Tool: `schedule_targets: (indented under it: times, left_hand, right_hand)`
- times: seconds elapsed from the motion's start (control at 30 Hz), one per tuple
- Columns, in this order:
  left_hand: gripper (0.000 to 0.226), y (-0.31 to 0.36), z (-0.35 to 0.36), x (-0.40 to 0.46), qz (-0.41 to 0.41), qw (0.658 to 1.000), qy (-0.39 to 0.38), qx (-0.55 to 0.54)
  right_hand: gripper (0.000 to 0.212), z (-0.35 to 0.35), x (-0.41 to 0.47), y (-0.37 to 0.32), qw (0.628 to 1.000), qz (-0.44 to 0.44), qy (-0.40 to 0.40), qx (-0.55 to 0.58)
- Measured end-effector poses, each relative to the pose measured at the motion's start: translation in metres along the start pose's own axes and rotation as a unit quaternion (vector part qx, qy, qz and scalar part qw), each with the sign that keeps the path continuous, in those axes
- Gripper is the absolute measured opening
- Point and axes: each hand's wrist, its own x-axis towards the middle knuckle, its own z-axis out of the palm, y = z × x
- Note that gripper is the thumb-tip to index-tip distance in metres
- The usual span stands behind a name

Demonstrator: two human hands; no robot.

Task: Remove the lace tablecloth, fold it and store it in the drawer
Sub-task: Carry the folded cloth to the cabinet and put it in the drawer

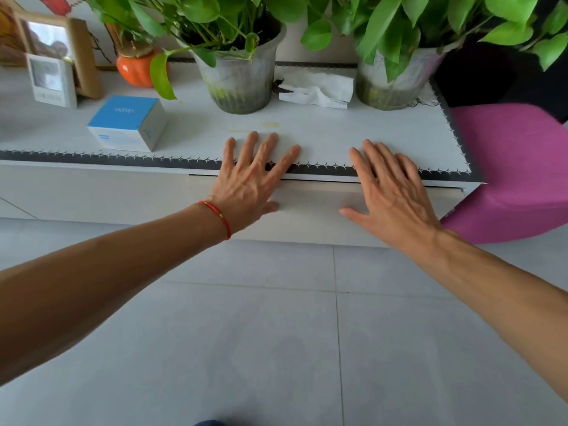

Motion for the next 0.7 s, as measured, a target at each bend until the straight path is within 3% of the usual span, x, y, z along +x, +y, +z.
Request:
schedule_targets:
  times: [0.7]
  left_hand:
    - [0.103, -0.017, 0.020, 0.012, 0.003, 0.996, 0.079, 0.046]
  right_hand:
    - [0.082, 0.022, 0.005, 0.011, 0.990, -0.004, 0.140, -0.020]
